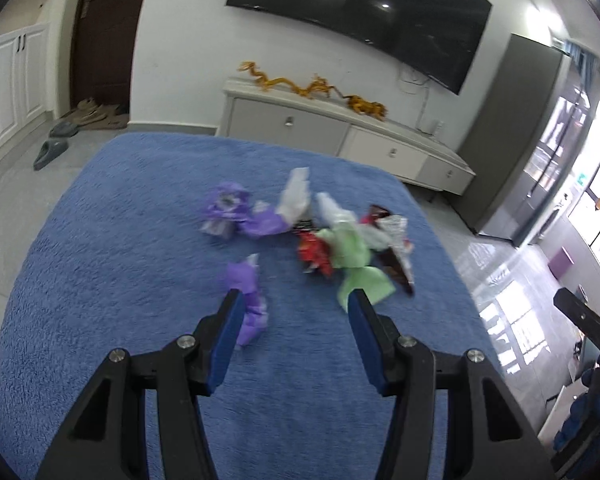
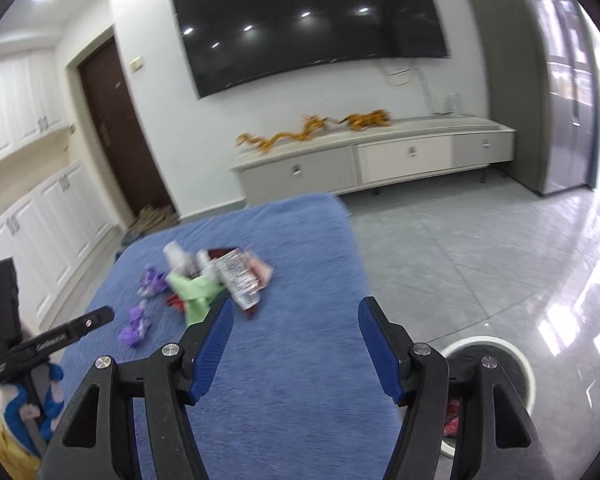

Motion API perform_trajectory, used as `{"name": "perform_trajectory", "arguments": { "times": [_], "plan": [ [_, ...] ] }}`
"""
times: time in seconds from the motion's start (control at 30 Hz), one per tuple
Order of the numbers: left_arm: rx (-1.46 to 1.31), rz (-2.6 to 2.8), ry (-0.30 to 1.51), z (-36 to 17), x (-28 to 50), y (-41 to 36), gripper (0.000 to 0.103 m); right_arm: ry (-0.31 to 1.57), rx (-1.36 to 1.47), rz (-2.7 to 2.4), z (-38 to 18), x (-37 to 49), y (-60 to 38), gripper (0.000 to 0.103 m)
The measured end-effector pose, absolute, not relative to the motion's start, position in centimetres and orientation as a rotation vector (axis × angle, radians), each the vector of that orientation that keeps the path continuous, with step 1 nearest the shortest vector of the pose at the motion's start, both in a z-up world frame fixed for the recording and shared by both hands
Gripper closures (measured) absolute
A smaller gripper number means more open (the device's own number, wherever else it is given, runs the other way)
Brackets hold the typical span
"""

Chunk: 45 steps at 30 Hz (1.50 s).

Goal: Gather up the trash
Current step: 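Move both grippers back over the table toward the purple wrapper, then grasp the purple wrapper with the left gripper while the right grasps the silver-brown snack bag, then carry both items to the bin and open both grippers over it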

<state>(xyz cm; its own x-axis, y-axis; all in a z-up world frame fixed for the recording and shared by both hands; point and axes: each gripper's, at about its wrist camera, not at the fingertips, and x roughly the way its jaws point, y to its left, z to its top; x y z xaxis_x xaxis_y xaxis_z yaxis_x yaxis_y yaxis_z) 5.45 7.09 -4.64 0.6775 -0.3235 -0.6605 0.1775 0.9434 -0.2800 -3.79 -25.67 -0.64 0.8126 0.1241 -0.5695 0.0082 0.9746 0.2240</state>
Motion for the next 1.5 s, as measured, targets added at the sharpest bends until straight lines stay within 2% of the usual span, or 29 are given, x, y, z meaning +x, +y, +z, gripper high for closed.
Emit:
{"name": "perform_trajectory", "arguments": {
  "times": [0.57, 0.63, 0.73, 0.83, 0.87, 1.0, 1.27, 1.5],
  "plan": [
    [-0.159, -0.202, 0.85, -10.5, 10.5, 7.7, 0.052, 0.796, 0.067, 0.25, -7.4, 8.9, -17.9, 0.041],
    [-0.164, -0.199, 0.857, -11.0, 10.7, 7.8, 0.057, 0.809, 0.048, 0.25, -8.1, 9.8, -17.3, 0.041],
    [-0.183, -0.203, 0.873, -11.6, 11.1, 7.9, 0.062, 0.834, 0.019, 0.23, -9.4, 11.2, -16.6, 0.049],
    [-0.175, -0.209, 0.866, -11.7, 11.0, 7.6, 0.067, 0.855, -0.001, 0.205, -10.6, 12.1, -16.6, 0.063],
    [-0.167, -0.209, 0.865, -11.7, 10.9, 7.5, 0.068, 0.861, 0.004, 0.203, -10.8, 12.2, -16.7, 0.071],
    [-0.171, -0.206, 0.861, -11.9, 10.8, 7.5, 0.069, 0.841, 0.045, 0.225, -10.7, 11.1, -18.1, 0.078],
    [-0.186, -0.222, 0.85, -10.9, 8.8, 7.8, 0.07, 0.774, 0.156, 0.312, -8.8, 5.8, -20.4, 0.08],
    [-0.204, -0.27, 0.808, -7.8, 5.5, 8.1, 0.071, 0.716, 0.255, 0.332, -6.6, 1.4, -21.5, 0.081]
  ]
}}
